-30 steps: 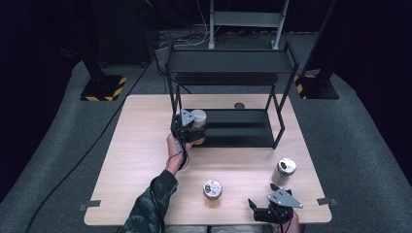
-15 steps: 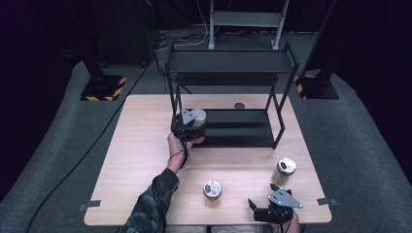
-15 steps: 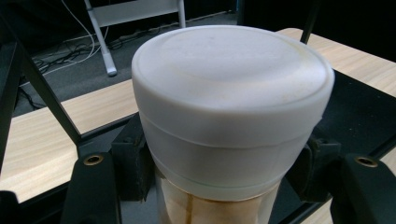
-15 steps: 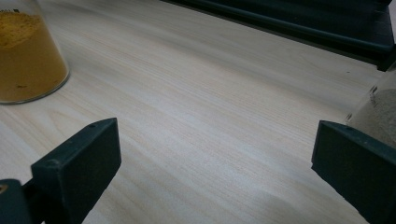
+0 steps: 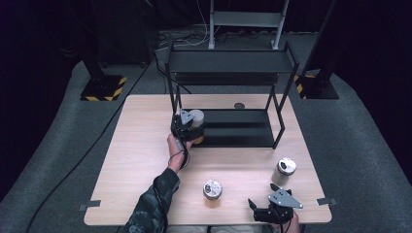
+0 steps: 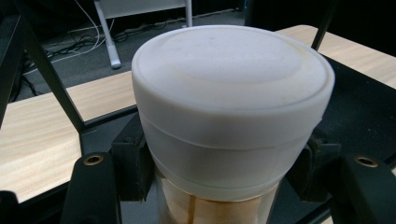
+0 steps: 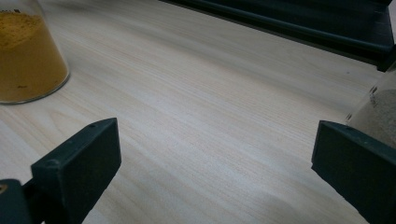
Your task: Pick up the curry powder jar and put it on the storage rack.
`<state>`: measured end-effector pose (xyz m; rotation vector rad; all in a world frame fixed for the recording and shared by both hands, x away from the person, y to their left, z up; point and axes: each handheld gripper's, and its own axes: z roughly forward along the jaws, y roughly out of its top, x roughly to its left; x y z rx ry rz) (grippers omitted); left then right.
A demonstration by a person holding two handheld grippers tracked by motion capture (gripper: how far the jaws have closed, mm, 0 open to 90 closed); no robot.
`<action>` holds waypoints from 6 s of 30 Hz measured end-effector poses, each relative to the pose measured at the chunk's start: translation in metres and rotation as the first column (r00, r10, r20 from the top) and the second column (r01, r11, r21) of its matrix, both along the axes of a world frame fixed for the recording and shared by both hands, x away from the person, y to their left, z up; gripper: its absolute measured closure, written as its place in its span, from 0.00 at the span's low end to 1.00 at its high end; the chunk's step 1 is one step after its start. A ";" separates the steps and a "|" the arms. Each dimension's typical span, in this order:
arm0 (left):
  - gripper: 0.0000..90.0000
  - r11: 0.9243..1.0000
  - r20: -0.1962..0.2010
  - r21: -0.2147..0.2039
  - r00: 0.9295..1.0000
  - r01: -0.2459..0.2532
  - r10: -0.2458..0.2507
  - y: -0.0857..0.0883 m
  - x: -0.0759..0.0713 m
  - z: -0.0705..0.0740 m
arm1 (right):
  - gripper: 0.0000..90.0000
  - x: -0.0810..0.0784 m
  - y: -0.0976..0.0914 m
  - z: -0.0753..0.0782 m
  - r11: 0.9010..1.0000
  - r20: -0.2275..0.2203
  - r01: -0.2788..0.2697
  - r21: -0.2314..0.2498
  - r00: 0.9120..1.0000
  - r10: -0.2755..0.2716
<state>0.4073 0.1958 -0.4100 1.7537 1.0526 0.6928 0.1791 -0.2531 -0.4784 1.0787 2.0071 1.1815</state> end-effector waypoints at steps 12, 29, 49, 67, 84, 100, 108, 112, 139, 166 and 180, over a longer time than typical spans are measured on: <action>0.38 0.999 -0.001 -0.039 1.000 -0.017 0.017 0.002 0.002 -0.010 | 0.00 0.000 0.000 0.000 1.000 0.001 -0.001 0.000 1.000 0.001; 0.38 1.000 0.027 -0.013 1.000 -0.011 0.011 0.000 -0.002 -0.015 | 0.00 0.000 0.000 0.000 1.000 -0.001 -0.001 -0.001 1.000 0.001; 0.38 1.000 0.023 -0.016 1.000 -0.010 0.010 0.001 -0.001 -0.015 | 0.01 0.000 0.000 0.000 1.000 -0.001 -0.003 -0.001 1.000 0.003; 0.38 1.000 0.018 -0.013 1.000 -0.010 0.010 0.001 0.000 -0.014 | 0.00 0.000 0.000 0.000 1.000 0.001 -0.003 -0.001 1.000 0.003; 0.12 0.999 -0.019 0.000 0.999 0.045 -0.045 -0.002 0.007 0.002 | 0.00 0.000 0.000 0.000 1.000 0.001 -0.004 -0.001 1.000 0.004; 0.03 0.998 -0.065 -0.003 0.996 0.066 -0.066 -0.003 0.011 0.011 | 0.00 0.000 0.000 0.000 1.000 0.001 -0.005 -0.003 1.000 0.005; 0.00 0.999 -0.112 0.024 0.994 0.022 -0.019 -0.016 0.007 0.019 | 0.00 0.000 0.000 0.000 1.000 0.001 -0.006 -0.003 1.000 0.006; 0.00 0.999 -0.140 0.036 0.990 -0.004 0.009 -0.022 0.006 0.024 | 0.00 0.000 0.000 0.000 1.000 0.002 -0.006 -0.003 1.000 0.006; 0.01 0.997 -0.266 0.063 0.963 -0.036 0.051 -0.027 -0.015 0.035 | 0.00 0.000 0.000 0.000 1.000 0.002 -0.006 -0.004 1.000 0.006; 0.02 0.998 -0.357 0.062 0.934 0.000 0.022 0.049 -0.064 0.002 | 0.00 0.001 0.000 0.001 1.000 -0.002 -0.006 -0.006 1.000 0.006; 0.01 0.994 -0.374 0.078 0.922 -0.073 0.097 0.094 -0.099 -0.017 | 0.00 0.001 0.001 0.001 1.000 -0.004 -0.002 -0.007 1.000 0.002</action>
